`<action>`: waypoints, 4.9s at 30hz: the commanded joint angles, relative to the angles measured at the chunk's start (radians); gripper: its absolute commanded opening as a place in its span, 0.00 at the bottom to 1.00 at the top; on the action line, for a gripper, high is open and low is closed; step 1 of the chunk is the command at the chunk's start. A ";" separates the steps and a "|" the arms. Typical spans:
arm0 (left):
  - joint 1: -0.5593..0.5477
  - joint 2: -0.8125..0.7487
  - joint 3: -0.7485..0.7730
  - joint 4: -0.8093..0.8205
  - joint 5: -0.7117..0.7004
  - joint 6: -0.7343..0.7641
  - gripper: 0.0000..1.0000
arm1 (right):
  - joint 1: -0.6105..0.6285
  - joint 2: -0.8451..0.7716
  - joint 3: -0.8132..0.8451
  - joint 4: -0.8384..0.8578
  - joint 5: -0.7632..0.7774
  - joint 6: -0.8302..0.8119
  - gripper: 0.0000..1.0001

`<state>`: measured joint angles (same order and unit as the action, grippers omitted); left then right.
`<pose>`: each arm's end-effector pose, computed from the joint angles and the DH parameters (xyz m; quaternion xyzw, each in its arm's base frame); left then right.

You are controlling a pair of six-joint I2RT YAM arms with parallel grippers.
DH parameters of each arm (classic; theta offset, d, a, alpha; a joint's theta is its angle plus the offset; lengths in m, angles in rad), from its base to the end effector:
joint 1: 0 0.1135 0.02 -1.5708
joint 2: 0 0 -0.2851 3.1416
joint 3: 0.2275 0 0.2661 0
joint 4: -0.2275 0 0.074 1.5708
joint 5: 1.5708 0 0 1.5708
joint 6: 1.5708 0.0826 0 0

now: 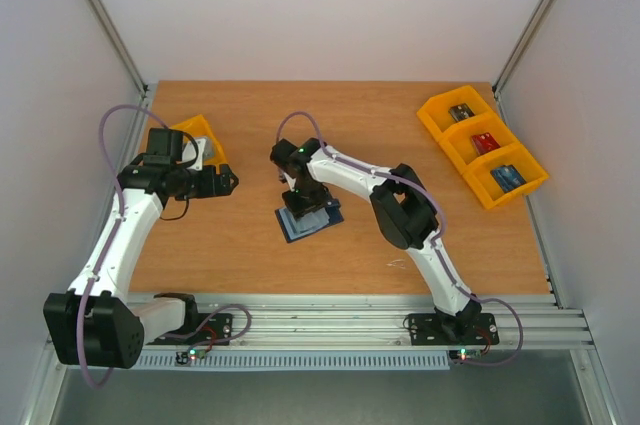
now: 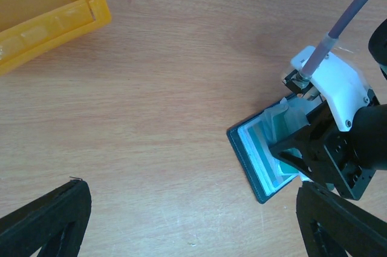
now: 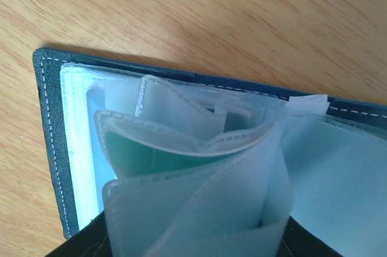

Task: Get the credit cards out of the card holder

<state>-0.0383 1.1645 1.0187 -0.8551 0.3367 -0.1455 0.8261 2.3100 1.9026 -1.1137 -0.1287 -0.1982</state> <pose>0.2533 -0.0370 0.2692 -0.0036 0.9473 -0.1856 0.2612 0.3186 0.3613 0.1209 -0.4903 0.8688 0.0688 0.0037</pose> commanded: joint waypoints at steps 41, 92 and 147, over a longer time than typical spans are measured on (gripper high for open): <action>-0.121 -0.130 -0.124 0.835 0.556 -0.269 0.99 | -0.126 -0.519 0.196 0.167 -0.376 0.079 0.04; -0.224 -0.177 -0.088 0.472 -0.291 0.437 0.00 | -0.101 -0.567 0.188 0.038 -0.024 -0.072 0.67; -0.184 -0.274 -0.172 1.245 0.697 -0.463 0.00 | -0.216 -0.744 -0.168 0.623 -1.029 0.017 0.01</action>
<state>-0.2180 0.8951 0.8326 0.3122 1.0214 -0.6033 0.5922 1.5581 1.7123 -0.5087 -1.1133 -0.1761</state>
